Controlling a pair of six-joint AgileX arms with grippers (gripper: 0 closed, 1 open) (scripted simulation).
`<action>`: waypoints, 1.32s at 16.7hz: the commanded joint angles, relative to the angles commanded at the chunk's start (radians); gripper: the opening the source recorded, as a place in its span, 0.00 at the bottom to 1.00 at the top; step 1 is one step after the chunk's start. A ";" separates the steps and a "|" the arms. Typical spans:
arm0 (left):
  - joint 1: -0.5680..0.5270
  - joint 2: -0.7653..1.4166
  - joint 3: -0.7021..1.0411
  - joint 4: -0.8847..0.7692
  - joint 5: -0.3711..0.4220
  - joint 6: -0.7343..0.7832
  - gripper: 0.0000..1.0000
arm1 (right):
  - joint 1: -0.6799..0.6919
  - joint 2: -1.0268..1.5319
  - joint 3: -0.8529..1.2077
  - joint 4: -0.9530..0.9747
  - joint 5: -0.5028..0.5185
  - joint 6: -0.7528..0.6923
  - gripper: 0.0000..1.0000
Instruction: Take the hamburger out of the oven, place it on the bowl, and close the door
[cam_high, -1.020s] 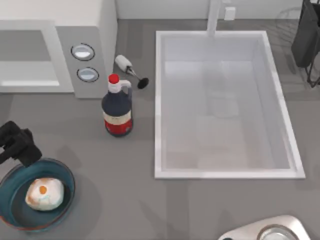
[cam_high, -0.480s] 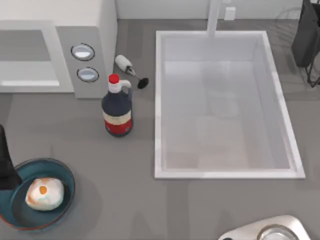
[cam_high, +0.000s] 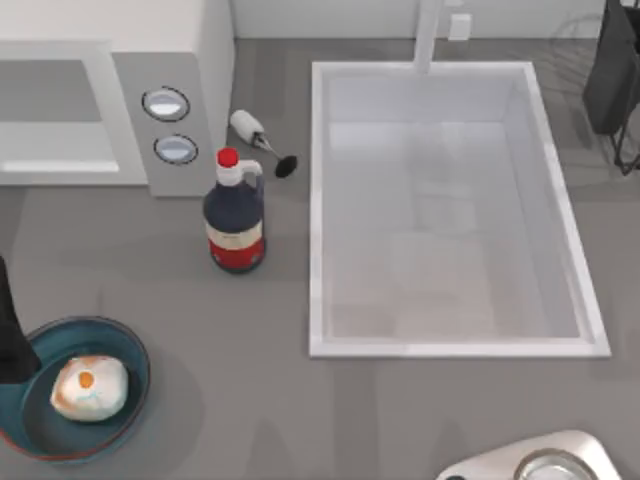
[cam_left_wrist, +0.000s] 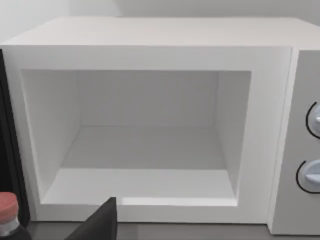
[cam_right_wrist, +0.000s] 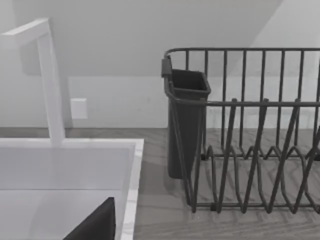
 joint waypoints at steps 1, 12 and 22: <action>0.000 0.000 0.000 0.000 0.000 0.000 0.85 | 0.000 0.000 0.000 0.000 0.000 0.000 1.00; 0.000 0.000 0.000 0.000 0.000 0.000 0.02 | 0.000 0.000 0.000 0.000 0.000 0.000 1.00; -0.003 0.000 0.000 0.000 -0.003 0.000 0.00 | 0.000 0.000 0.000 0.000 0.000 0.000 1.00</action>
